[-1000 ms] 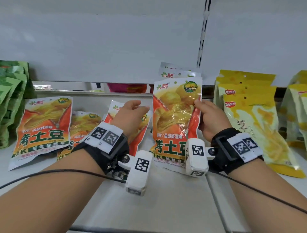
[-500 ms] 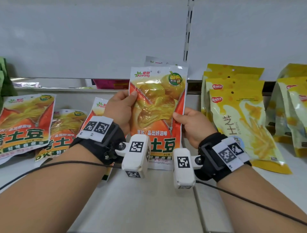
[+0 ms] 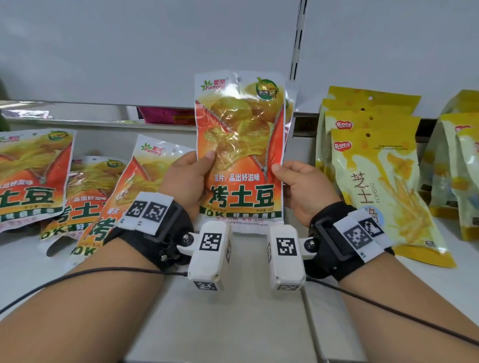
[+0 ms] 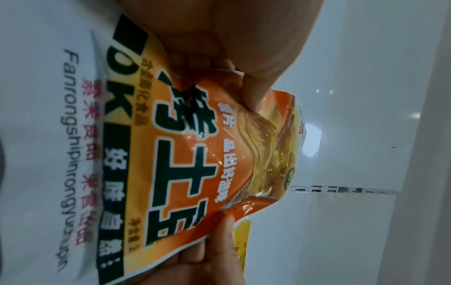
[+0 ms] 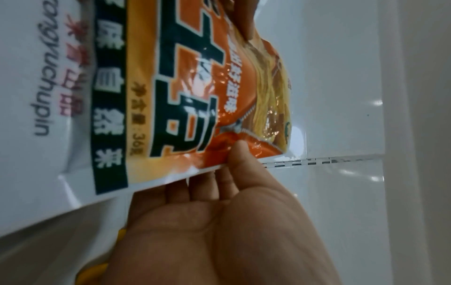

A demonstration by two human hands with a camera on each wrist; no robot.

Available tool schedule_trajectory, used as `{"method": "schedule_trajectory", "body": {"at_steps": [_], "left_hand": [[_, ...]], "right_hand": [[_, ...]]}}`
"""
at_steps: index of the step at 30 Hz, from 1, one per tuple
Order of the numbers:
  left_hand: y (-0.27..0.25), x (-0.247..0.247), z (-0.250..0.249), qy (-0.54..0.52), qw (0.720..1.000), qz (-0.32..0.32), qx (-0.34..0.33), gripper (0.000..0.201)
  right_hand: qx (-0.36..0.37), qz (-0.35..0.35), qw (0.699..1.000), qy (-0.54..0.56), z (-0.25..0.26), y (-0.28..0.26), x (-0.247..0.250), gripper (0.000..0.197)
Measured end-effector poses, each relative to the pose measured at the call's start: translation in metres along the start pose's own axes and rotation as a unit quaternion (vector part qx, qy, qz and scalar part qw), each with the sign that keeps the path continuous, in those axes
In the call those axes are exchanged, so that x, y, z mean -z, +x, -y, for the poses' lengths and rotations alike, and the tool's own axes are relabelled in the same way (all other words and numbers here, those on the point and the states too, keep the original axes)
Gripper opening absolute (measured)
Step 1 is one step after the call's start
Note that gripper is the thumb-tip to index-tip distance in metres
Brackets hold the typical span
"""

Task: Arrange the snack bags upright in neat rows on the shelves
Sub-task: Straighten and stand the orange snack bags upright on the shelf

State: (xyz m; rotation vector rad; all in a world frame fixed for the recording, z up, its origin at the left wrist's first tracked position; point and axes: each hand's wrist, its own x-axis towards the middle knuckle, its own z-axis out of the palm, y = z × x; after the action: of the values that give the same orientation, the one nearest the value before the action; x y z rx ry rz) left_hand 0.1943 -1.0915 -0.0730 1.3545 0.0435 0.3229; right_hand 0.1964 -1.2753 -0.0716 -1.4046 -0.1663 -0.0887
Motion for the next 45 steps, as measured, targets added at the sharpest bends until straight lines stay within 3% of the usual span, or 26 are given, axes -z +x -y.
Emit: {"method": "schedule_trajectory", "body": {"at_steps": [6, 9, 11, 13, 15, 19, 26, 30, 32, 36, 39, 42, 45], "left_hand": [[-0.009, 0.006, 0.005, 0.014, 0.999, 0.05, 0.009, 0.039], [-0.015, 0.009, 0.003, 0.034, 0.994, 0.101, 0.03, 0.018], [-0.018, 0.009, 0.001, 0.07, 0.993, 0.092, 0.022, 0.019], [-0.019, 0.01, 0.0, 0.106, 0.993, 0.053, -0.006, 0.024], [-0.021, 0.01, -0.004, 0.101, 0.994, 0.025, -0.015, 0.022], [-0.024, 0.008, -0.007, 0.106, 0.994, -0.022, -0.033, 0.023], [-0.023, 0.007, -0.01, 0.1, 0.993, -0.052, -0.043, 0.032], [-0.025, 0.006, -0.008, 0.09, 0.994, -0.049, -0.043, 0.037], [-0.024, 0.006, -0.007, 0.077, 0.995, -0.045, -0.043, 0.026], [-0.018, 0.005, -0.006, 0.062, 0.996, -0.027, -0.063, 0.01], [-0.018, 0.006, -0.004, 0.035, 0.997, -0.02, -0.068, 0.009], [-0.021, 0.007, -0.004, -0.001, 0.997, -0.006, -0.072, 0.007], [-0.022, 0.006, -0.005, -0.034, 0.995, 0.03, -0.093, 0.009]], "right_hand": [[0.025, -0.062, 0.998, -0.017, -0.003, 0.001, -0.002, 0.018], [0.026, -0.087, 0.996, 0.004, -0.001, 0.002, -0.001, 0.015], [0.017, -0.081, 0.996, 0.025, -0.001, 0.001, -0.002, 0.012], [0.0, -0.055, 0.997, 0.054, -0.002, 0.0, -0.004, 0.004], [-0.026, -0.006, 0.998, 0.059, -0.003, -0.001, -0.006, 0.012], [-0.066, 0.116, 0.989, -0.064, -0.009, -0.006, -0.008, 0.024], [0.02, 0.158, 0.961, -0.225, -0.002, -0.006, -0.009, 0.037], [0.042, 0.134, 0.96, -0.244, -0.003, -0.003, -0.007, 0.046], [0.04, 0.111, 0.963, -0.241, -0.006, -0.001, -0.006, 0.05], [0.065, -0.014, 0.961, -0.267, -0.007, 0.004, 0.0, 0.06], [0.107, -0.063, 0.955, -0.271, 0.0, 0.001, -0.003, 0.04], [0.09, 0.031, 0.956, -0.277, 0.003, -0.011, -0.014, 0.035], [0.072, 0.103, 0.955, -0.268, 0.006, -0.021, -0.024, 0.069]]}}
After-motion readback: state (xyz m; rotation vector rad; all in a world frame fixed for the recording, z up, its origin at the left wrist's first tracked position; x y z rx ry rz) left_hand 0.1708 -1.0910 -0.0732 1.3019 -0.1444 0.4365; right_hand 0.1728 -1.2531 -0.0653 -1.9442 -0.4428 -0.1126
